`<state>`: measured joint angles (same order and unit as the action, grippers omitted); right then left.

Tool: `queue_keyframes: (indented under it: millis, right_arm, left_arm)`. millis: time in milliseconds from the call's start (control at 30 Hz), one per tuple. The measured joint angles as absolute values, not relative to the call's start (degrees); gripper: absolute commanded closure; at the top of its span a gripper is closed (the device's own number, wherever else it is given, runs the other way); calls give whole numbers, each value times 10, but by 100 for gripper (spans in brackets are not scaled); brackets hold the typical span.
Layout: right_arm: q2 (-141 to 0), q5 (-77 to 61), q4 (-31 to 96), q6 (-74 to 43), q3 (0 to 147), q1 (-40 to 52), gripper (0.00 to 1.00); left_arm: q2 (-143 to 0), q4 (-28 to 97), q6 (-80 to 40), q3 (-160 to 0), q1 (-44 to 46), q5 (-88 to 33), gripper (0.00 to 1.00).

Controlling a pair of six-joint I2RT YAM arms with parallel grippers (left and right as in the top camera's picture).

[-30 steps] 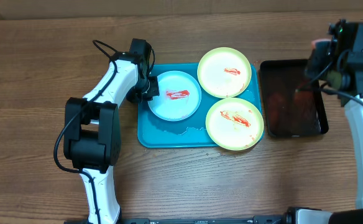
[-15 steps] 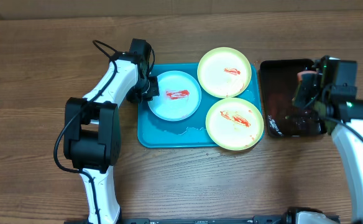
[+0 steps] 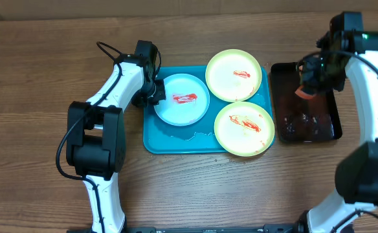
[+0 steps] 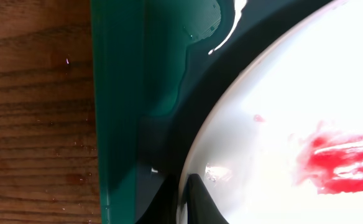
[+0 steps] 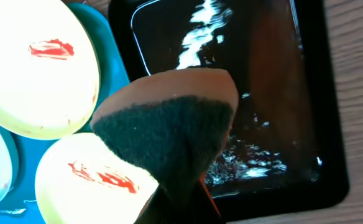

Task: Clean dirty plates on tray and stack at the side
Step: 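Carry the sponge over to the white plate with the right gripper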

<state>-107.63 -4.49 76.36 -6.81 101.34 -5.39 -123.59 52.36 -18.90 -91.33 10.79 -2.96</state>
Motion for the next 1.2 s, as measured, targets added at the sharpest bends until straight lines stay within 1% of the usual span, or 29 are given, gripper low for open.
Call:
queue_keyframes:
  millis: [167, 400, 600, 733, 1033, 1200]
  right_arm:
    - [-1106, -55, 766, -80, 1016, -54, 96]
    - [-1108, -58, 752, -86, 1016, -54, 96]
    - [-1108, -113, 716, -81, 1016, -41, 96]
    - [-1108, -134, 683, -84, 1017, 22, 96]
    - [-1115, -132, 560, -142, 1020, 255, 96]
    - [-1142, -102, 512, -177, 1023, 309, 96]
  left_arm:
    - [-1236, 524, -189, -913, 108, -30, 96]
    - [-1236, 524, -189, -913, 108, -30, 96]
    - [-1236, 524, -189, -913, 108, -30, 96]
    - [-1236, 524, -189, -913, 108, -30, 96]
    - [-1236, 525, -189, -913, 107, -35, 96]
    - [-1236, 536, -189, -913, 105, -69, 96]
